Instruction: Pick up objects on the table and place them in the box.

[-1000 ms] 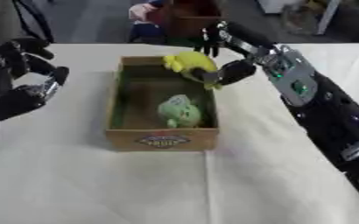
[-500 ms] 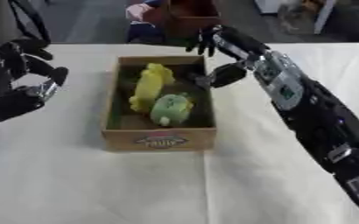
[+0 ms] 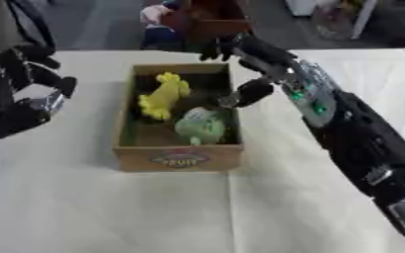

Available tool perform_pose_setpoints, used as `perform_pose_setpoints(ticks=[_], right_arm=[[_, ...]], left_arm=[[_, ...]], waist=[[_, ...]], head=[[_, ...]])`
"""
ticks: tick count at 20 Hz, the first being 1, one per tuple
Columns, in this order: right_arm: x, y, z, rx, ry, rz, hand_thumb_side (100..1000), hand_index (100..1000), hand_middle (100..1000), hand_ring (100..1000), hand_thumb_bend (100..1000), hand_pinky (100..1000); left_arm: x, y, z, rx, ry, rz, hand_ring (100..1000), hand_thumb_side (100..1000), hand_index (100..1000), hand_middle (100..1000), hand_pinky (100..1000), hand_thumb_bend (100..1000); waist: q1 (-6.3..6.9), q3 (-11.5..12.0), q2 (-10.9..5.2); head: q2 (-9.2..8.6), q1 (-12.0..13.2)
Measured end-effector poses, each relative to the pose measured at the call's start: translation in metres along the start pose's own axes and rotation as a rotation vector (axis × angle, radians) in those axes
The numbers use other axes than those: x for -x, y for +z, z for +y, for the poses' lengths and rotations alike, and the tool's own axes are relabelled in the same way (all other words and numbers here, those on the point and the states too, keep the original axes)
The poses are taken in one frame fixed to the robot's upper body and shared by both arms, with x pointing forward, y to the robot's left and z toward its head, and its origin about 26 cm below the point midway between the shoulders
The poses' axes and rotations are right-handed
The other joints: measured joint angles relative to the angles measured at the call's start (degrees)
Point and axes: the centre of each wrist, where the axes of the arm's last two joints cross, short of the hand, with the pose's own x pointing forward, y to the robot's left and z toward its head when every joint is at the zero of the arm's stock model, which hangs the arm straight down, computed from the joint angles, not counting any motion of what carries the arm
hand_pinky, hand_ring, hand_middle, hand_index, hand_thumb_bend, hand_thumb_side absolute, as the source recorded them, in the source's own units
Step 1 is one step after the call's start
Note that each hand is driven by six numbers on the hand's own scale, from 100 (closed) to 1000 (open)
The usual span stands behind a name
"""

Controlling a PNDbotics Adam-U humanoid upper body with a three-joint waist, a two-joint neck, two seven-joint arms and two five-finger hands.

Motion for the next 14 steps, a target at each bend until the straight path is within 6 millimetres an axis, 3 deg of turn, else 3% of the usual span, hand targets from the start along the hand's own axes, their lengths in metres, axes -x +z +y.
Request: perform_pose_setpoints(ticks=[4,8,14], right_arm=[[0.001,0.009,-0.004,0.018,-0.022,0.002,447,829,813,768,441,665],[0.002,0.03,-0.007,0.041,-0.038,0.009,438,829,818,788,444,704],[0.005,0.086,-0.021,0.118,-0.046,0.071,412,820,813,796,449,707]], left_arm=[[0.004,0.003,0.0,-0.001,0.001,0.015,593,263,773,599,650,410],[0.011,0.009,-0.001,-0.011,0.004,0.043,588,257,765,592,643,406],[0.022,0.017,0.001,-0.06,0.011,0.082,581,241,756,584,633,367]], waist=[[-0.21,-0.87,-0.26],[-0.5,-1.88,-0.7],[-1.02,-3.12,-0.89]], head=[[0.0,0.41],[0.02,1.14],[0.02,2.19]])
